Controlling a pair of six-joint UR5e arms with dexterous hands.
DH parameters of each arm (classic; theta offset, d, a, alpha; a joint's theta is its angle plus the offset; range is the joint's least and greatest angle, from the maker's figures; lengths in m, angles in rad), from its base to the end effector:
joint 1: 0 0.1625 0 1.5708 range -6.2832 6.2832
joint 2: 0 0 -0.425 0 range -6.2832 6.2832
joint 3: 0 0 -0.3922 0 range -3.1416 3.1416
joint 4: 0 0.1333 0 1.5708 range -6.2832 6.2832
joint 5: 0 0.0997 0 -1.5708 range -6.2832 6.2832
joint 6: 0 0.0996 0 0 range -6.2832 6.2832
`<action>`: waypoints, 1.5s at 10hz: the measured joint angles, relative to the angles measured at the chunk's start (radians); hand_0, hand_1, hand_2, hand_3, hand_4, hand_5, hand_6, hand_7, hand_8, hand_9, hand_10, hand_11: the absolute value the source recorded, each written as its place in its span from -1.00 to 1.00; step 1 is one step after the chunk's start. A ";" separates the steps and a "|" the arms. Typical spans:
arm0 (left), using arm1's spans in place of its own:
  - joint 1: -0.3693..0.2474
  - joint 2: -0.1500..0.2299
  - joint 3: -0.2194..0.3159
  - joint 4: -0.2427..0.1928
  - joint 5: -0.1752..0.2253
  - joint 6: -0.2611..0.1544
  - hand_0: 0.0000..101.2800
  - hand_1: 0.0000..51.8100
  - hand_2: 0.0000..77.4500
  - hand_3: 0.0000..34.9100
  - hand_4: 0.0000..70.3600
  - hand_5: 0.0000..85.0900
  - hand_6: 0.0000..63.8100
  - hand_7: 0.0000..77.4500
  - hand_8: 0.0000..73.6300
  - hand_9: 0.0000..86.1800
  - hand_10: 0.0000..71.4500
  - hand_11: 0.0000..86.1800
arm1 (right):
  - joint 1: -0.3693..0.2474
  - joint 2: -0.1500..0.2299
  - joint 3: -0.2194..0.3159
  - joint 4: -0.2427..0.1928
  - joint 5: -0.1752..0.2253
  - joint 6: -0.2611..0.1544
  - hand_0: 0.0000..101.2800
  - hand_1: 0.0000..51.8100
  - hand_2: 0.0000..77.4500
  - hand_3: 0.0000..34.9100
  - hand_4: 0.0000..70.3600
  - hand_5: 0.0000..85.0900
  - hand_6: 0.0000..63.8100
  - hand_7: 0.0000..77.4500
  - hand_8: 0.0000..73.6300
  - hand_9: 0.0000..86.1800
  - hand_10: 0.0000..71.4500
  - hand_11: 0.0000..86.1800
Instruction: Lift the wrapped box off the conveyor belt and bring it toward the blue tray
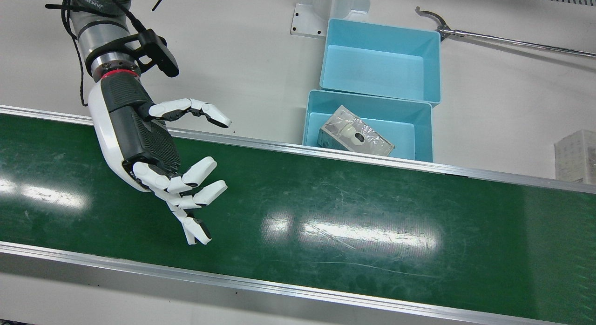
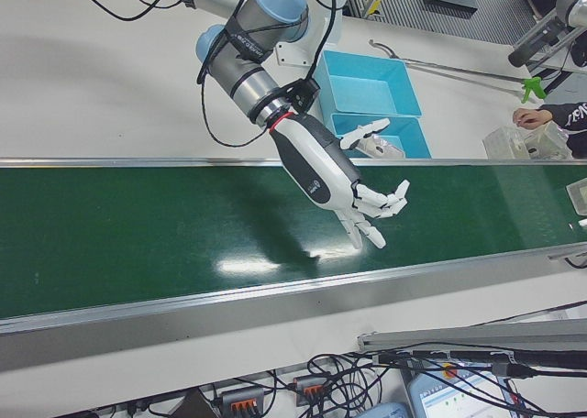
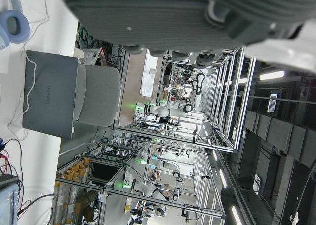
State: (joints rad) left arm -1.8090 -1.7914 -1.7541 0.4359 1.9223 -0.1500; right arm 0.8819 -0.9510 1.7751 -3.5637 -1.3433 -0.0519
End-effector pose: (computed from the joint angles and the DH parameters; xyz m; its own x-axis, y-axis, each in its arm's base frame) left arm -0.2246 -0.5052 0.5257 -0.9813 -0.1070 0.1603 -0.1559 -0.0476 -0.9866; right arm -0.2876 -0.5943 0.2744 -0.8957 0.4428 -0.0404 0.2025 0.3254 -0.9236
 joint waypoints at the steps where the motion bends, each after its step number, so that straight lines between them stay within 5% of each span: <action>1: 0.000 0.000 0.000 0.000 0.000 0.000 -1.00 -1.00 -0.99 -1.00 -1.00 -0.97 -1.00 -0.99 -1.00 -1.00 -0.98 -1.00 | 0.015 -0.003 0.007 -0.002 -0.001 0.003 -0.06 -0.39 -0.70 -0.05 -0.36 -0.09 -0.69 -0.14 -0.97 -0.84 -1.00 -0.96; 2: 0.000 0.000 0.000 0.000 0.000 0.000 -1.00 -1.00 -0.99 -1.00 -1.00 -0.97 -1.00 -0.99 -1.00 -1.00 -0.98 -1.00 | 0.030 -0.004 0.011 -0.002 -0.001 0.006 0.03 -0.20 -0.37 -0.03 -0.40 -0.08 -0.71 -0.17 -0.97 -0.82 -1.00 -0.96; 7: 0.000 0.000 0.000 0.000 0.000 0.000 -1.00 -1.00 -0.99 -1.00 -1.00 -0.97 -1.00 -1.00 -1.00 -1.00 -1.00 -1.00 | 0.071 -0.040 0.017 -0.001 -0.004 0.026 0.08 0.01 -0.21 -0.18 -0.43 -0.08 -0.66 -0.17 -0.94 -0.80 -1.00 -0.96; 8: 0.000 0.000 0.000 0.000 0.000 0.000 -1.00 -1.00 -0.99 -1.00 -1.00 -0.97 -1.00 -1.00 -1.00 -1.00 -1.00 -1.00 | 0.074 -0.050 0.020 0.000 -0.003 0.037 0.07 -0.05 0.08 -0.57 -0.04 0.28 -0.35 0.24 -0.88 -0.71 -1.00 -0.96; 9: 0.000 0.000 0.000 0.000 0.000 0.000 -1.00 -1.00 -0.99 -1.00 -1.00 -0.97 -1.00 -1.00 -1.00 -1.00 -1.00 -1.00 | 0.076 -0.067 0.023 0.003 0.000 0.058 0.07 -0.05 0.08 -0.57 -0.04 0.28 -0.35 0.24 -0.88 -0.71 -1.00 -0.96; 10: 0.000 0.000 0.000 0.000 0.000 0.000 -1.00 -1.00 -0.99 -1.00 -1.00 -0.97 -1.00 -1.00 -1.00 -1.00 -1.00 -1.00 | 0.081 -0.085 0.032 0.004 0.002 0.091 0.08 -0.01 0.13 -0.84 -0.04 0.59 -0.23 0.48 -0.76 -0.56 -0.88 -0.78; 11: 0.000 0.000 0.000 0.000 0.000 0.000 -1.00 -1.00 -0.99 -1.00 -1.00 -0.97 -1.00 -1.00 -1.00 -1.00 -1.00 -1.00 | 0.092 -0.099 0.044 0.005 0.002 0.115 0.04 -0.24 0.01 -0.96 -0.01 0.64 -0.11 0.62 -0.66 -0.44 -0.80 -0.72; 12: 0.000 0.000 0.000 0.000 0.000 0.000 -1.00 -1.00 -0.99 -1.00 -1.00 -0.97 -1.00 -1.00 -1.00 -1.00 -1.00 -1.00 | 0.109 -0.108 0.059 0.004 0.002 0.126 0.04 -0.24 0.01 -0.96 -0.01 0.64 -0.11 0.62 -0.66 -0.44 -0.80 -0.72; 13: 0.000 0.000 0.000 0.000 0.000 0.000 -1.00 -1.00 -0.99 -1.00 -1.00 -0.97 -1.00 -1.00 -1.00 -1.00 -1.00 -1.00 | 0.128 -0.113 0.072 0.003 0.002 0.131 0.03 -0.18 0.03 -0.97 0.04 0.64 0.38 0.83 -0.35 -0.16 -0.44 -0.35; 14: 0.000 0.000 0.000 0.000 0.000 0.000 -1.00 -1.00 -0.99 -1.00 -1.00 -0.97 -1.00 -1.00 -1.00 -1.00 -1.00 -1.00 | 0.144 -0.117 0.081 0.001 0.000 0.132 0.05 -0.24 0.06 -0.97 0.13 0.64 0.64 0.83 -0.13 0.04 -0.22 -0.16; 15: 0.000 0.000 0.000 0.000 0.000 0.000 -1.00 -1.00 -0.99 -1.00 -1.00 -0.97 -1.00 -1.00 -1.00 -1.00 -1.00 -1.00 | 0.157 -0.122 0.085 0.000 -0.004 0.131 0.12 -0.26 0.07 -0.96 0.43 0.64 0.95 0.79 0.30 0.42 0.27 0.22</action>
State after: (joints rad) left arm -1.8090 -1.7914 -1.7542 0.4359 1.9222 -0.1500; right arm 1.0386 -1.0734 1.8605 -3.5638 -1.3469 0.0790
